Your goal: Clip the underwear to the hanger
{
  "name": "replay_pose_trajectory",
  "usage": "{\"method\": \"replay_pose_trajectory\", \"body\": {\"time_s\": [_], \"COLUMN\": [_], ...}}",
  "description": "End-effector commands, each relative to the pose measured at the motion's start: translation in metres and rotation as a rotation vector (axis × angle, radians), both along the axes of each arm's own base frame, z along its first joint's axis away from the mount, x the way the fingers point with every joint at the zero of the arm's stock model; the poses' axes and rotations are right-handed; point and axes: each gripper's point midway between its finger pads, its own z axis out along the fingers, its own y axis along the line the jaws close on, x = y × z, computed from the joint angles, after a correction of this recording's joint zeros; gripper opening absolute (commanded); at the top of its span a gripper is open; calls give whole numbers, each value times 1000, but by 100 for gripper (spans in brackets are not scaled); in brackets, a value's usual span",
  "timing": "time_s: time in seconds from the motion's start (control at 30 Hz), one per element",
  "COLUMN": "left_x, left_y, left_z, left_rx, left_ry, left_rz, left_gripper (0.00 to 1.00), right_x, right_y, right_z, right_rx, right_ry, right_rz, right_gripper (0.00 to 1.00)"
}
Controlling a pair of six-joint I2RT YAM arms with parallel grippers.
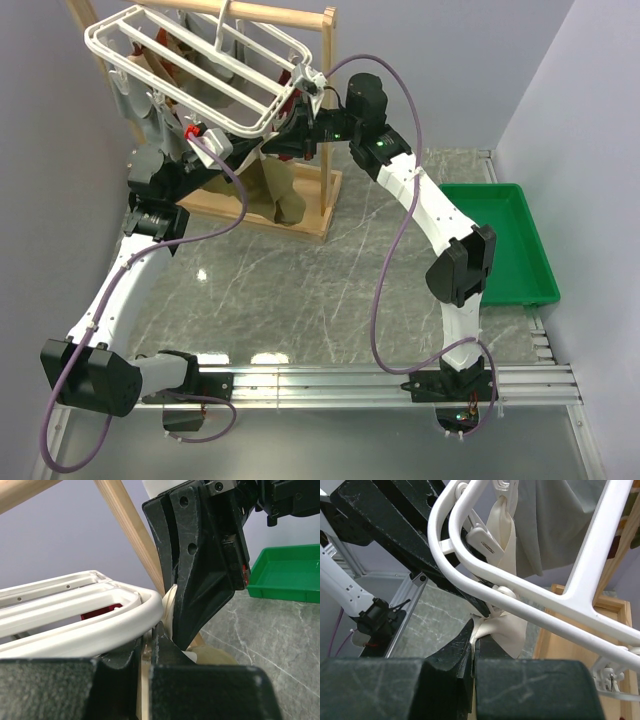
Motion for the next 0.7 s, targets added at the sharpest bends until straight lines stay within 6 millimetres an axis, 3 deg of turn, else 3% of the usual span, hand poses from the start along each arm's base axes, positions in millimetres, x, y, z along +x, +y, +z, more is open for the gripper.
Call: {"method": "replay_pose_trajectory", "body": {"time_s": [0.0, 0.33, 0.67], "left_x": [-19, -30, -35], "left_y": [-15, -18, -23], "left_z": [-22, -13, -8], "left_rx": [29, 1, -11], "left_ry": [78, 92, 112], "left_rz": [-118, -168, -221], "left_gripper": [0, 0, 1], "right_x": [-16, -6, -7], "right_y": [-10, -12, -8], "right_z": [36, 10, 8], "right_rx": [58, -1, -7], "right_ry": [-85, -172, -237], "right_rz": [14, -30, -36], "right_gripper": [0, 0, 0]}}
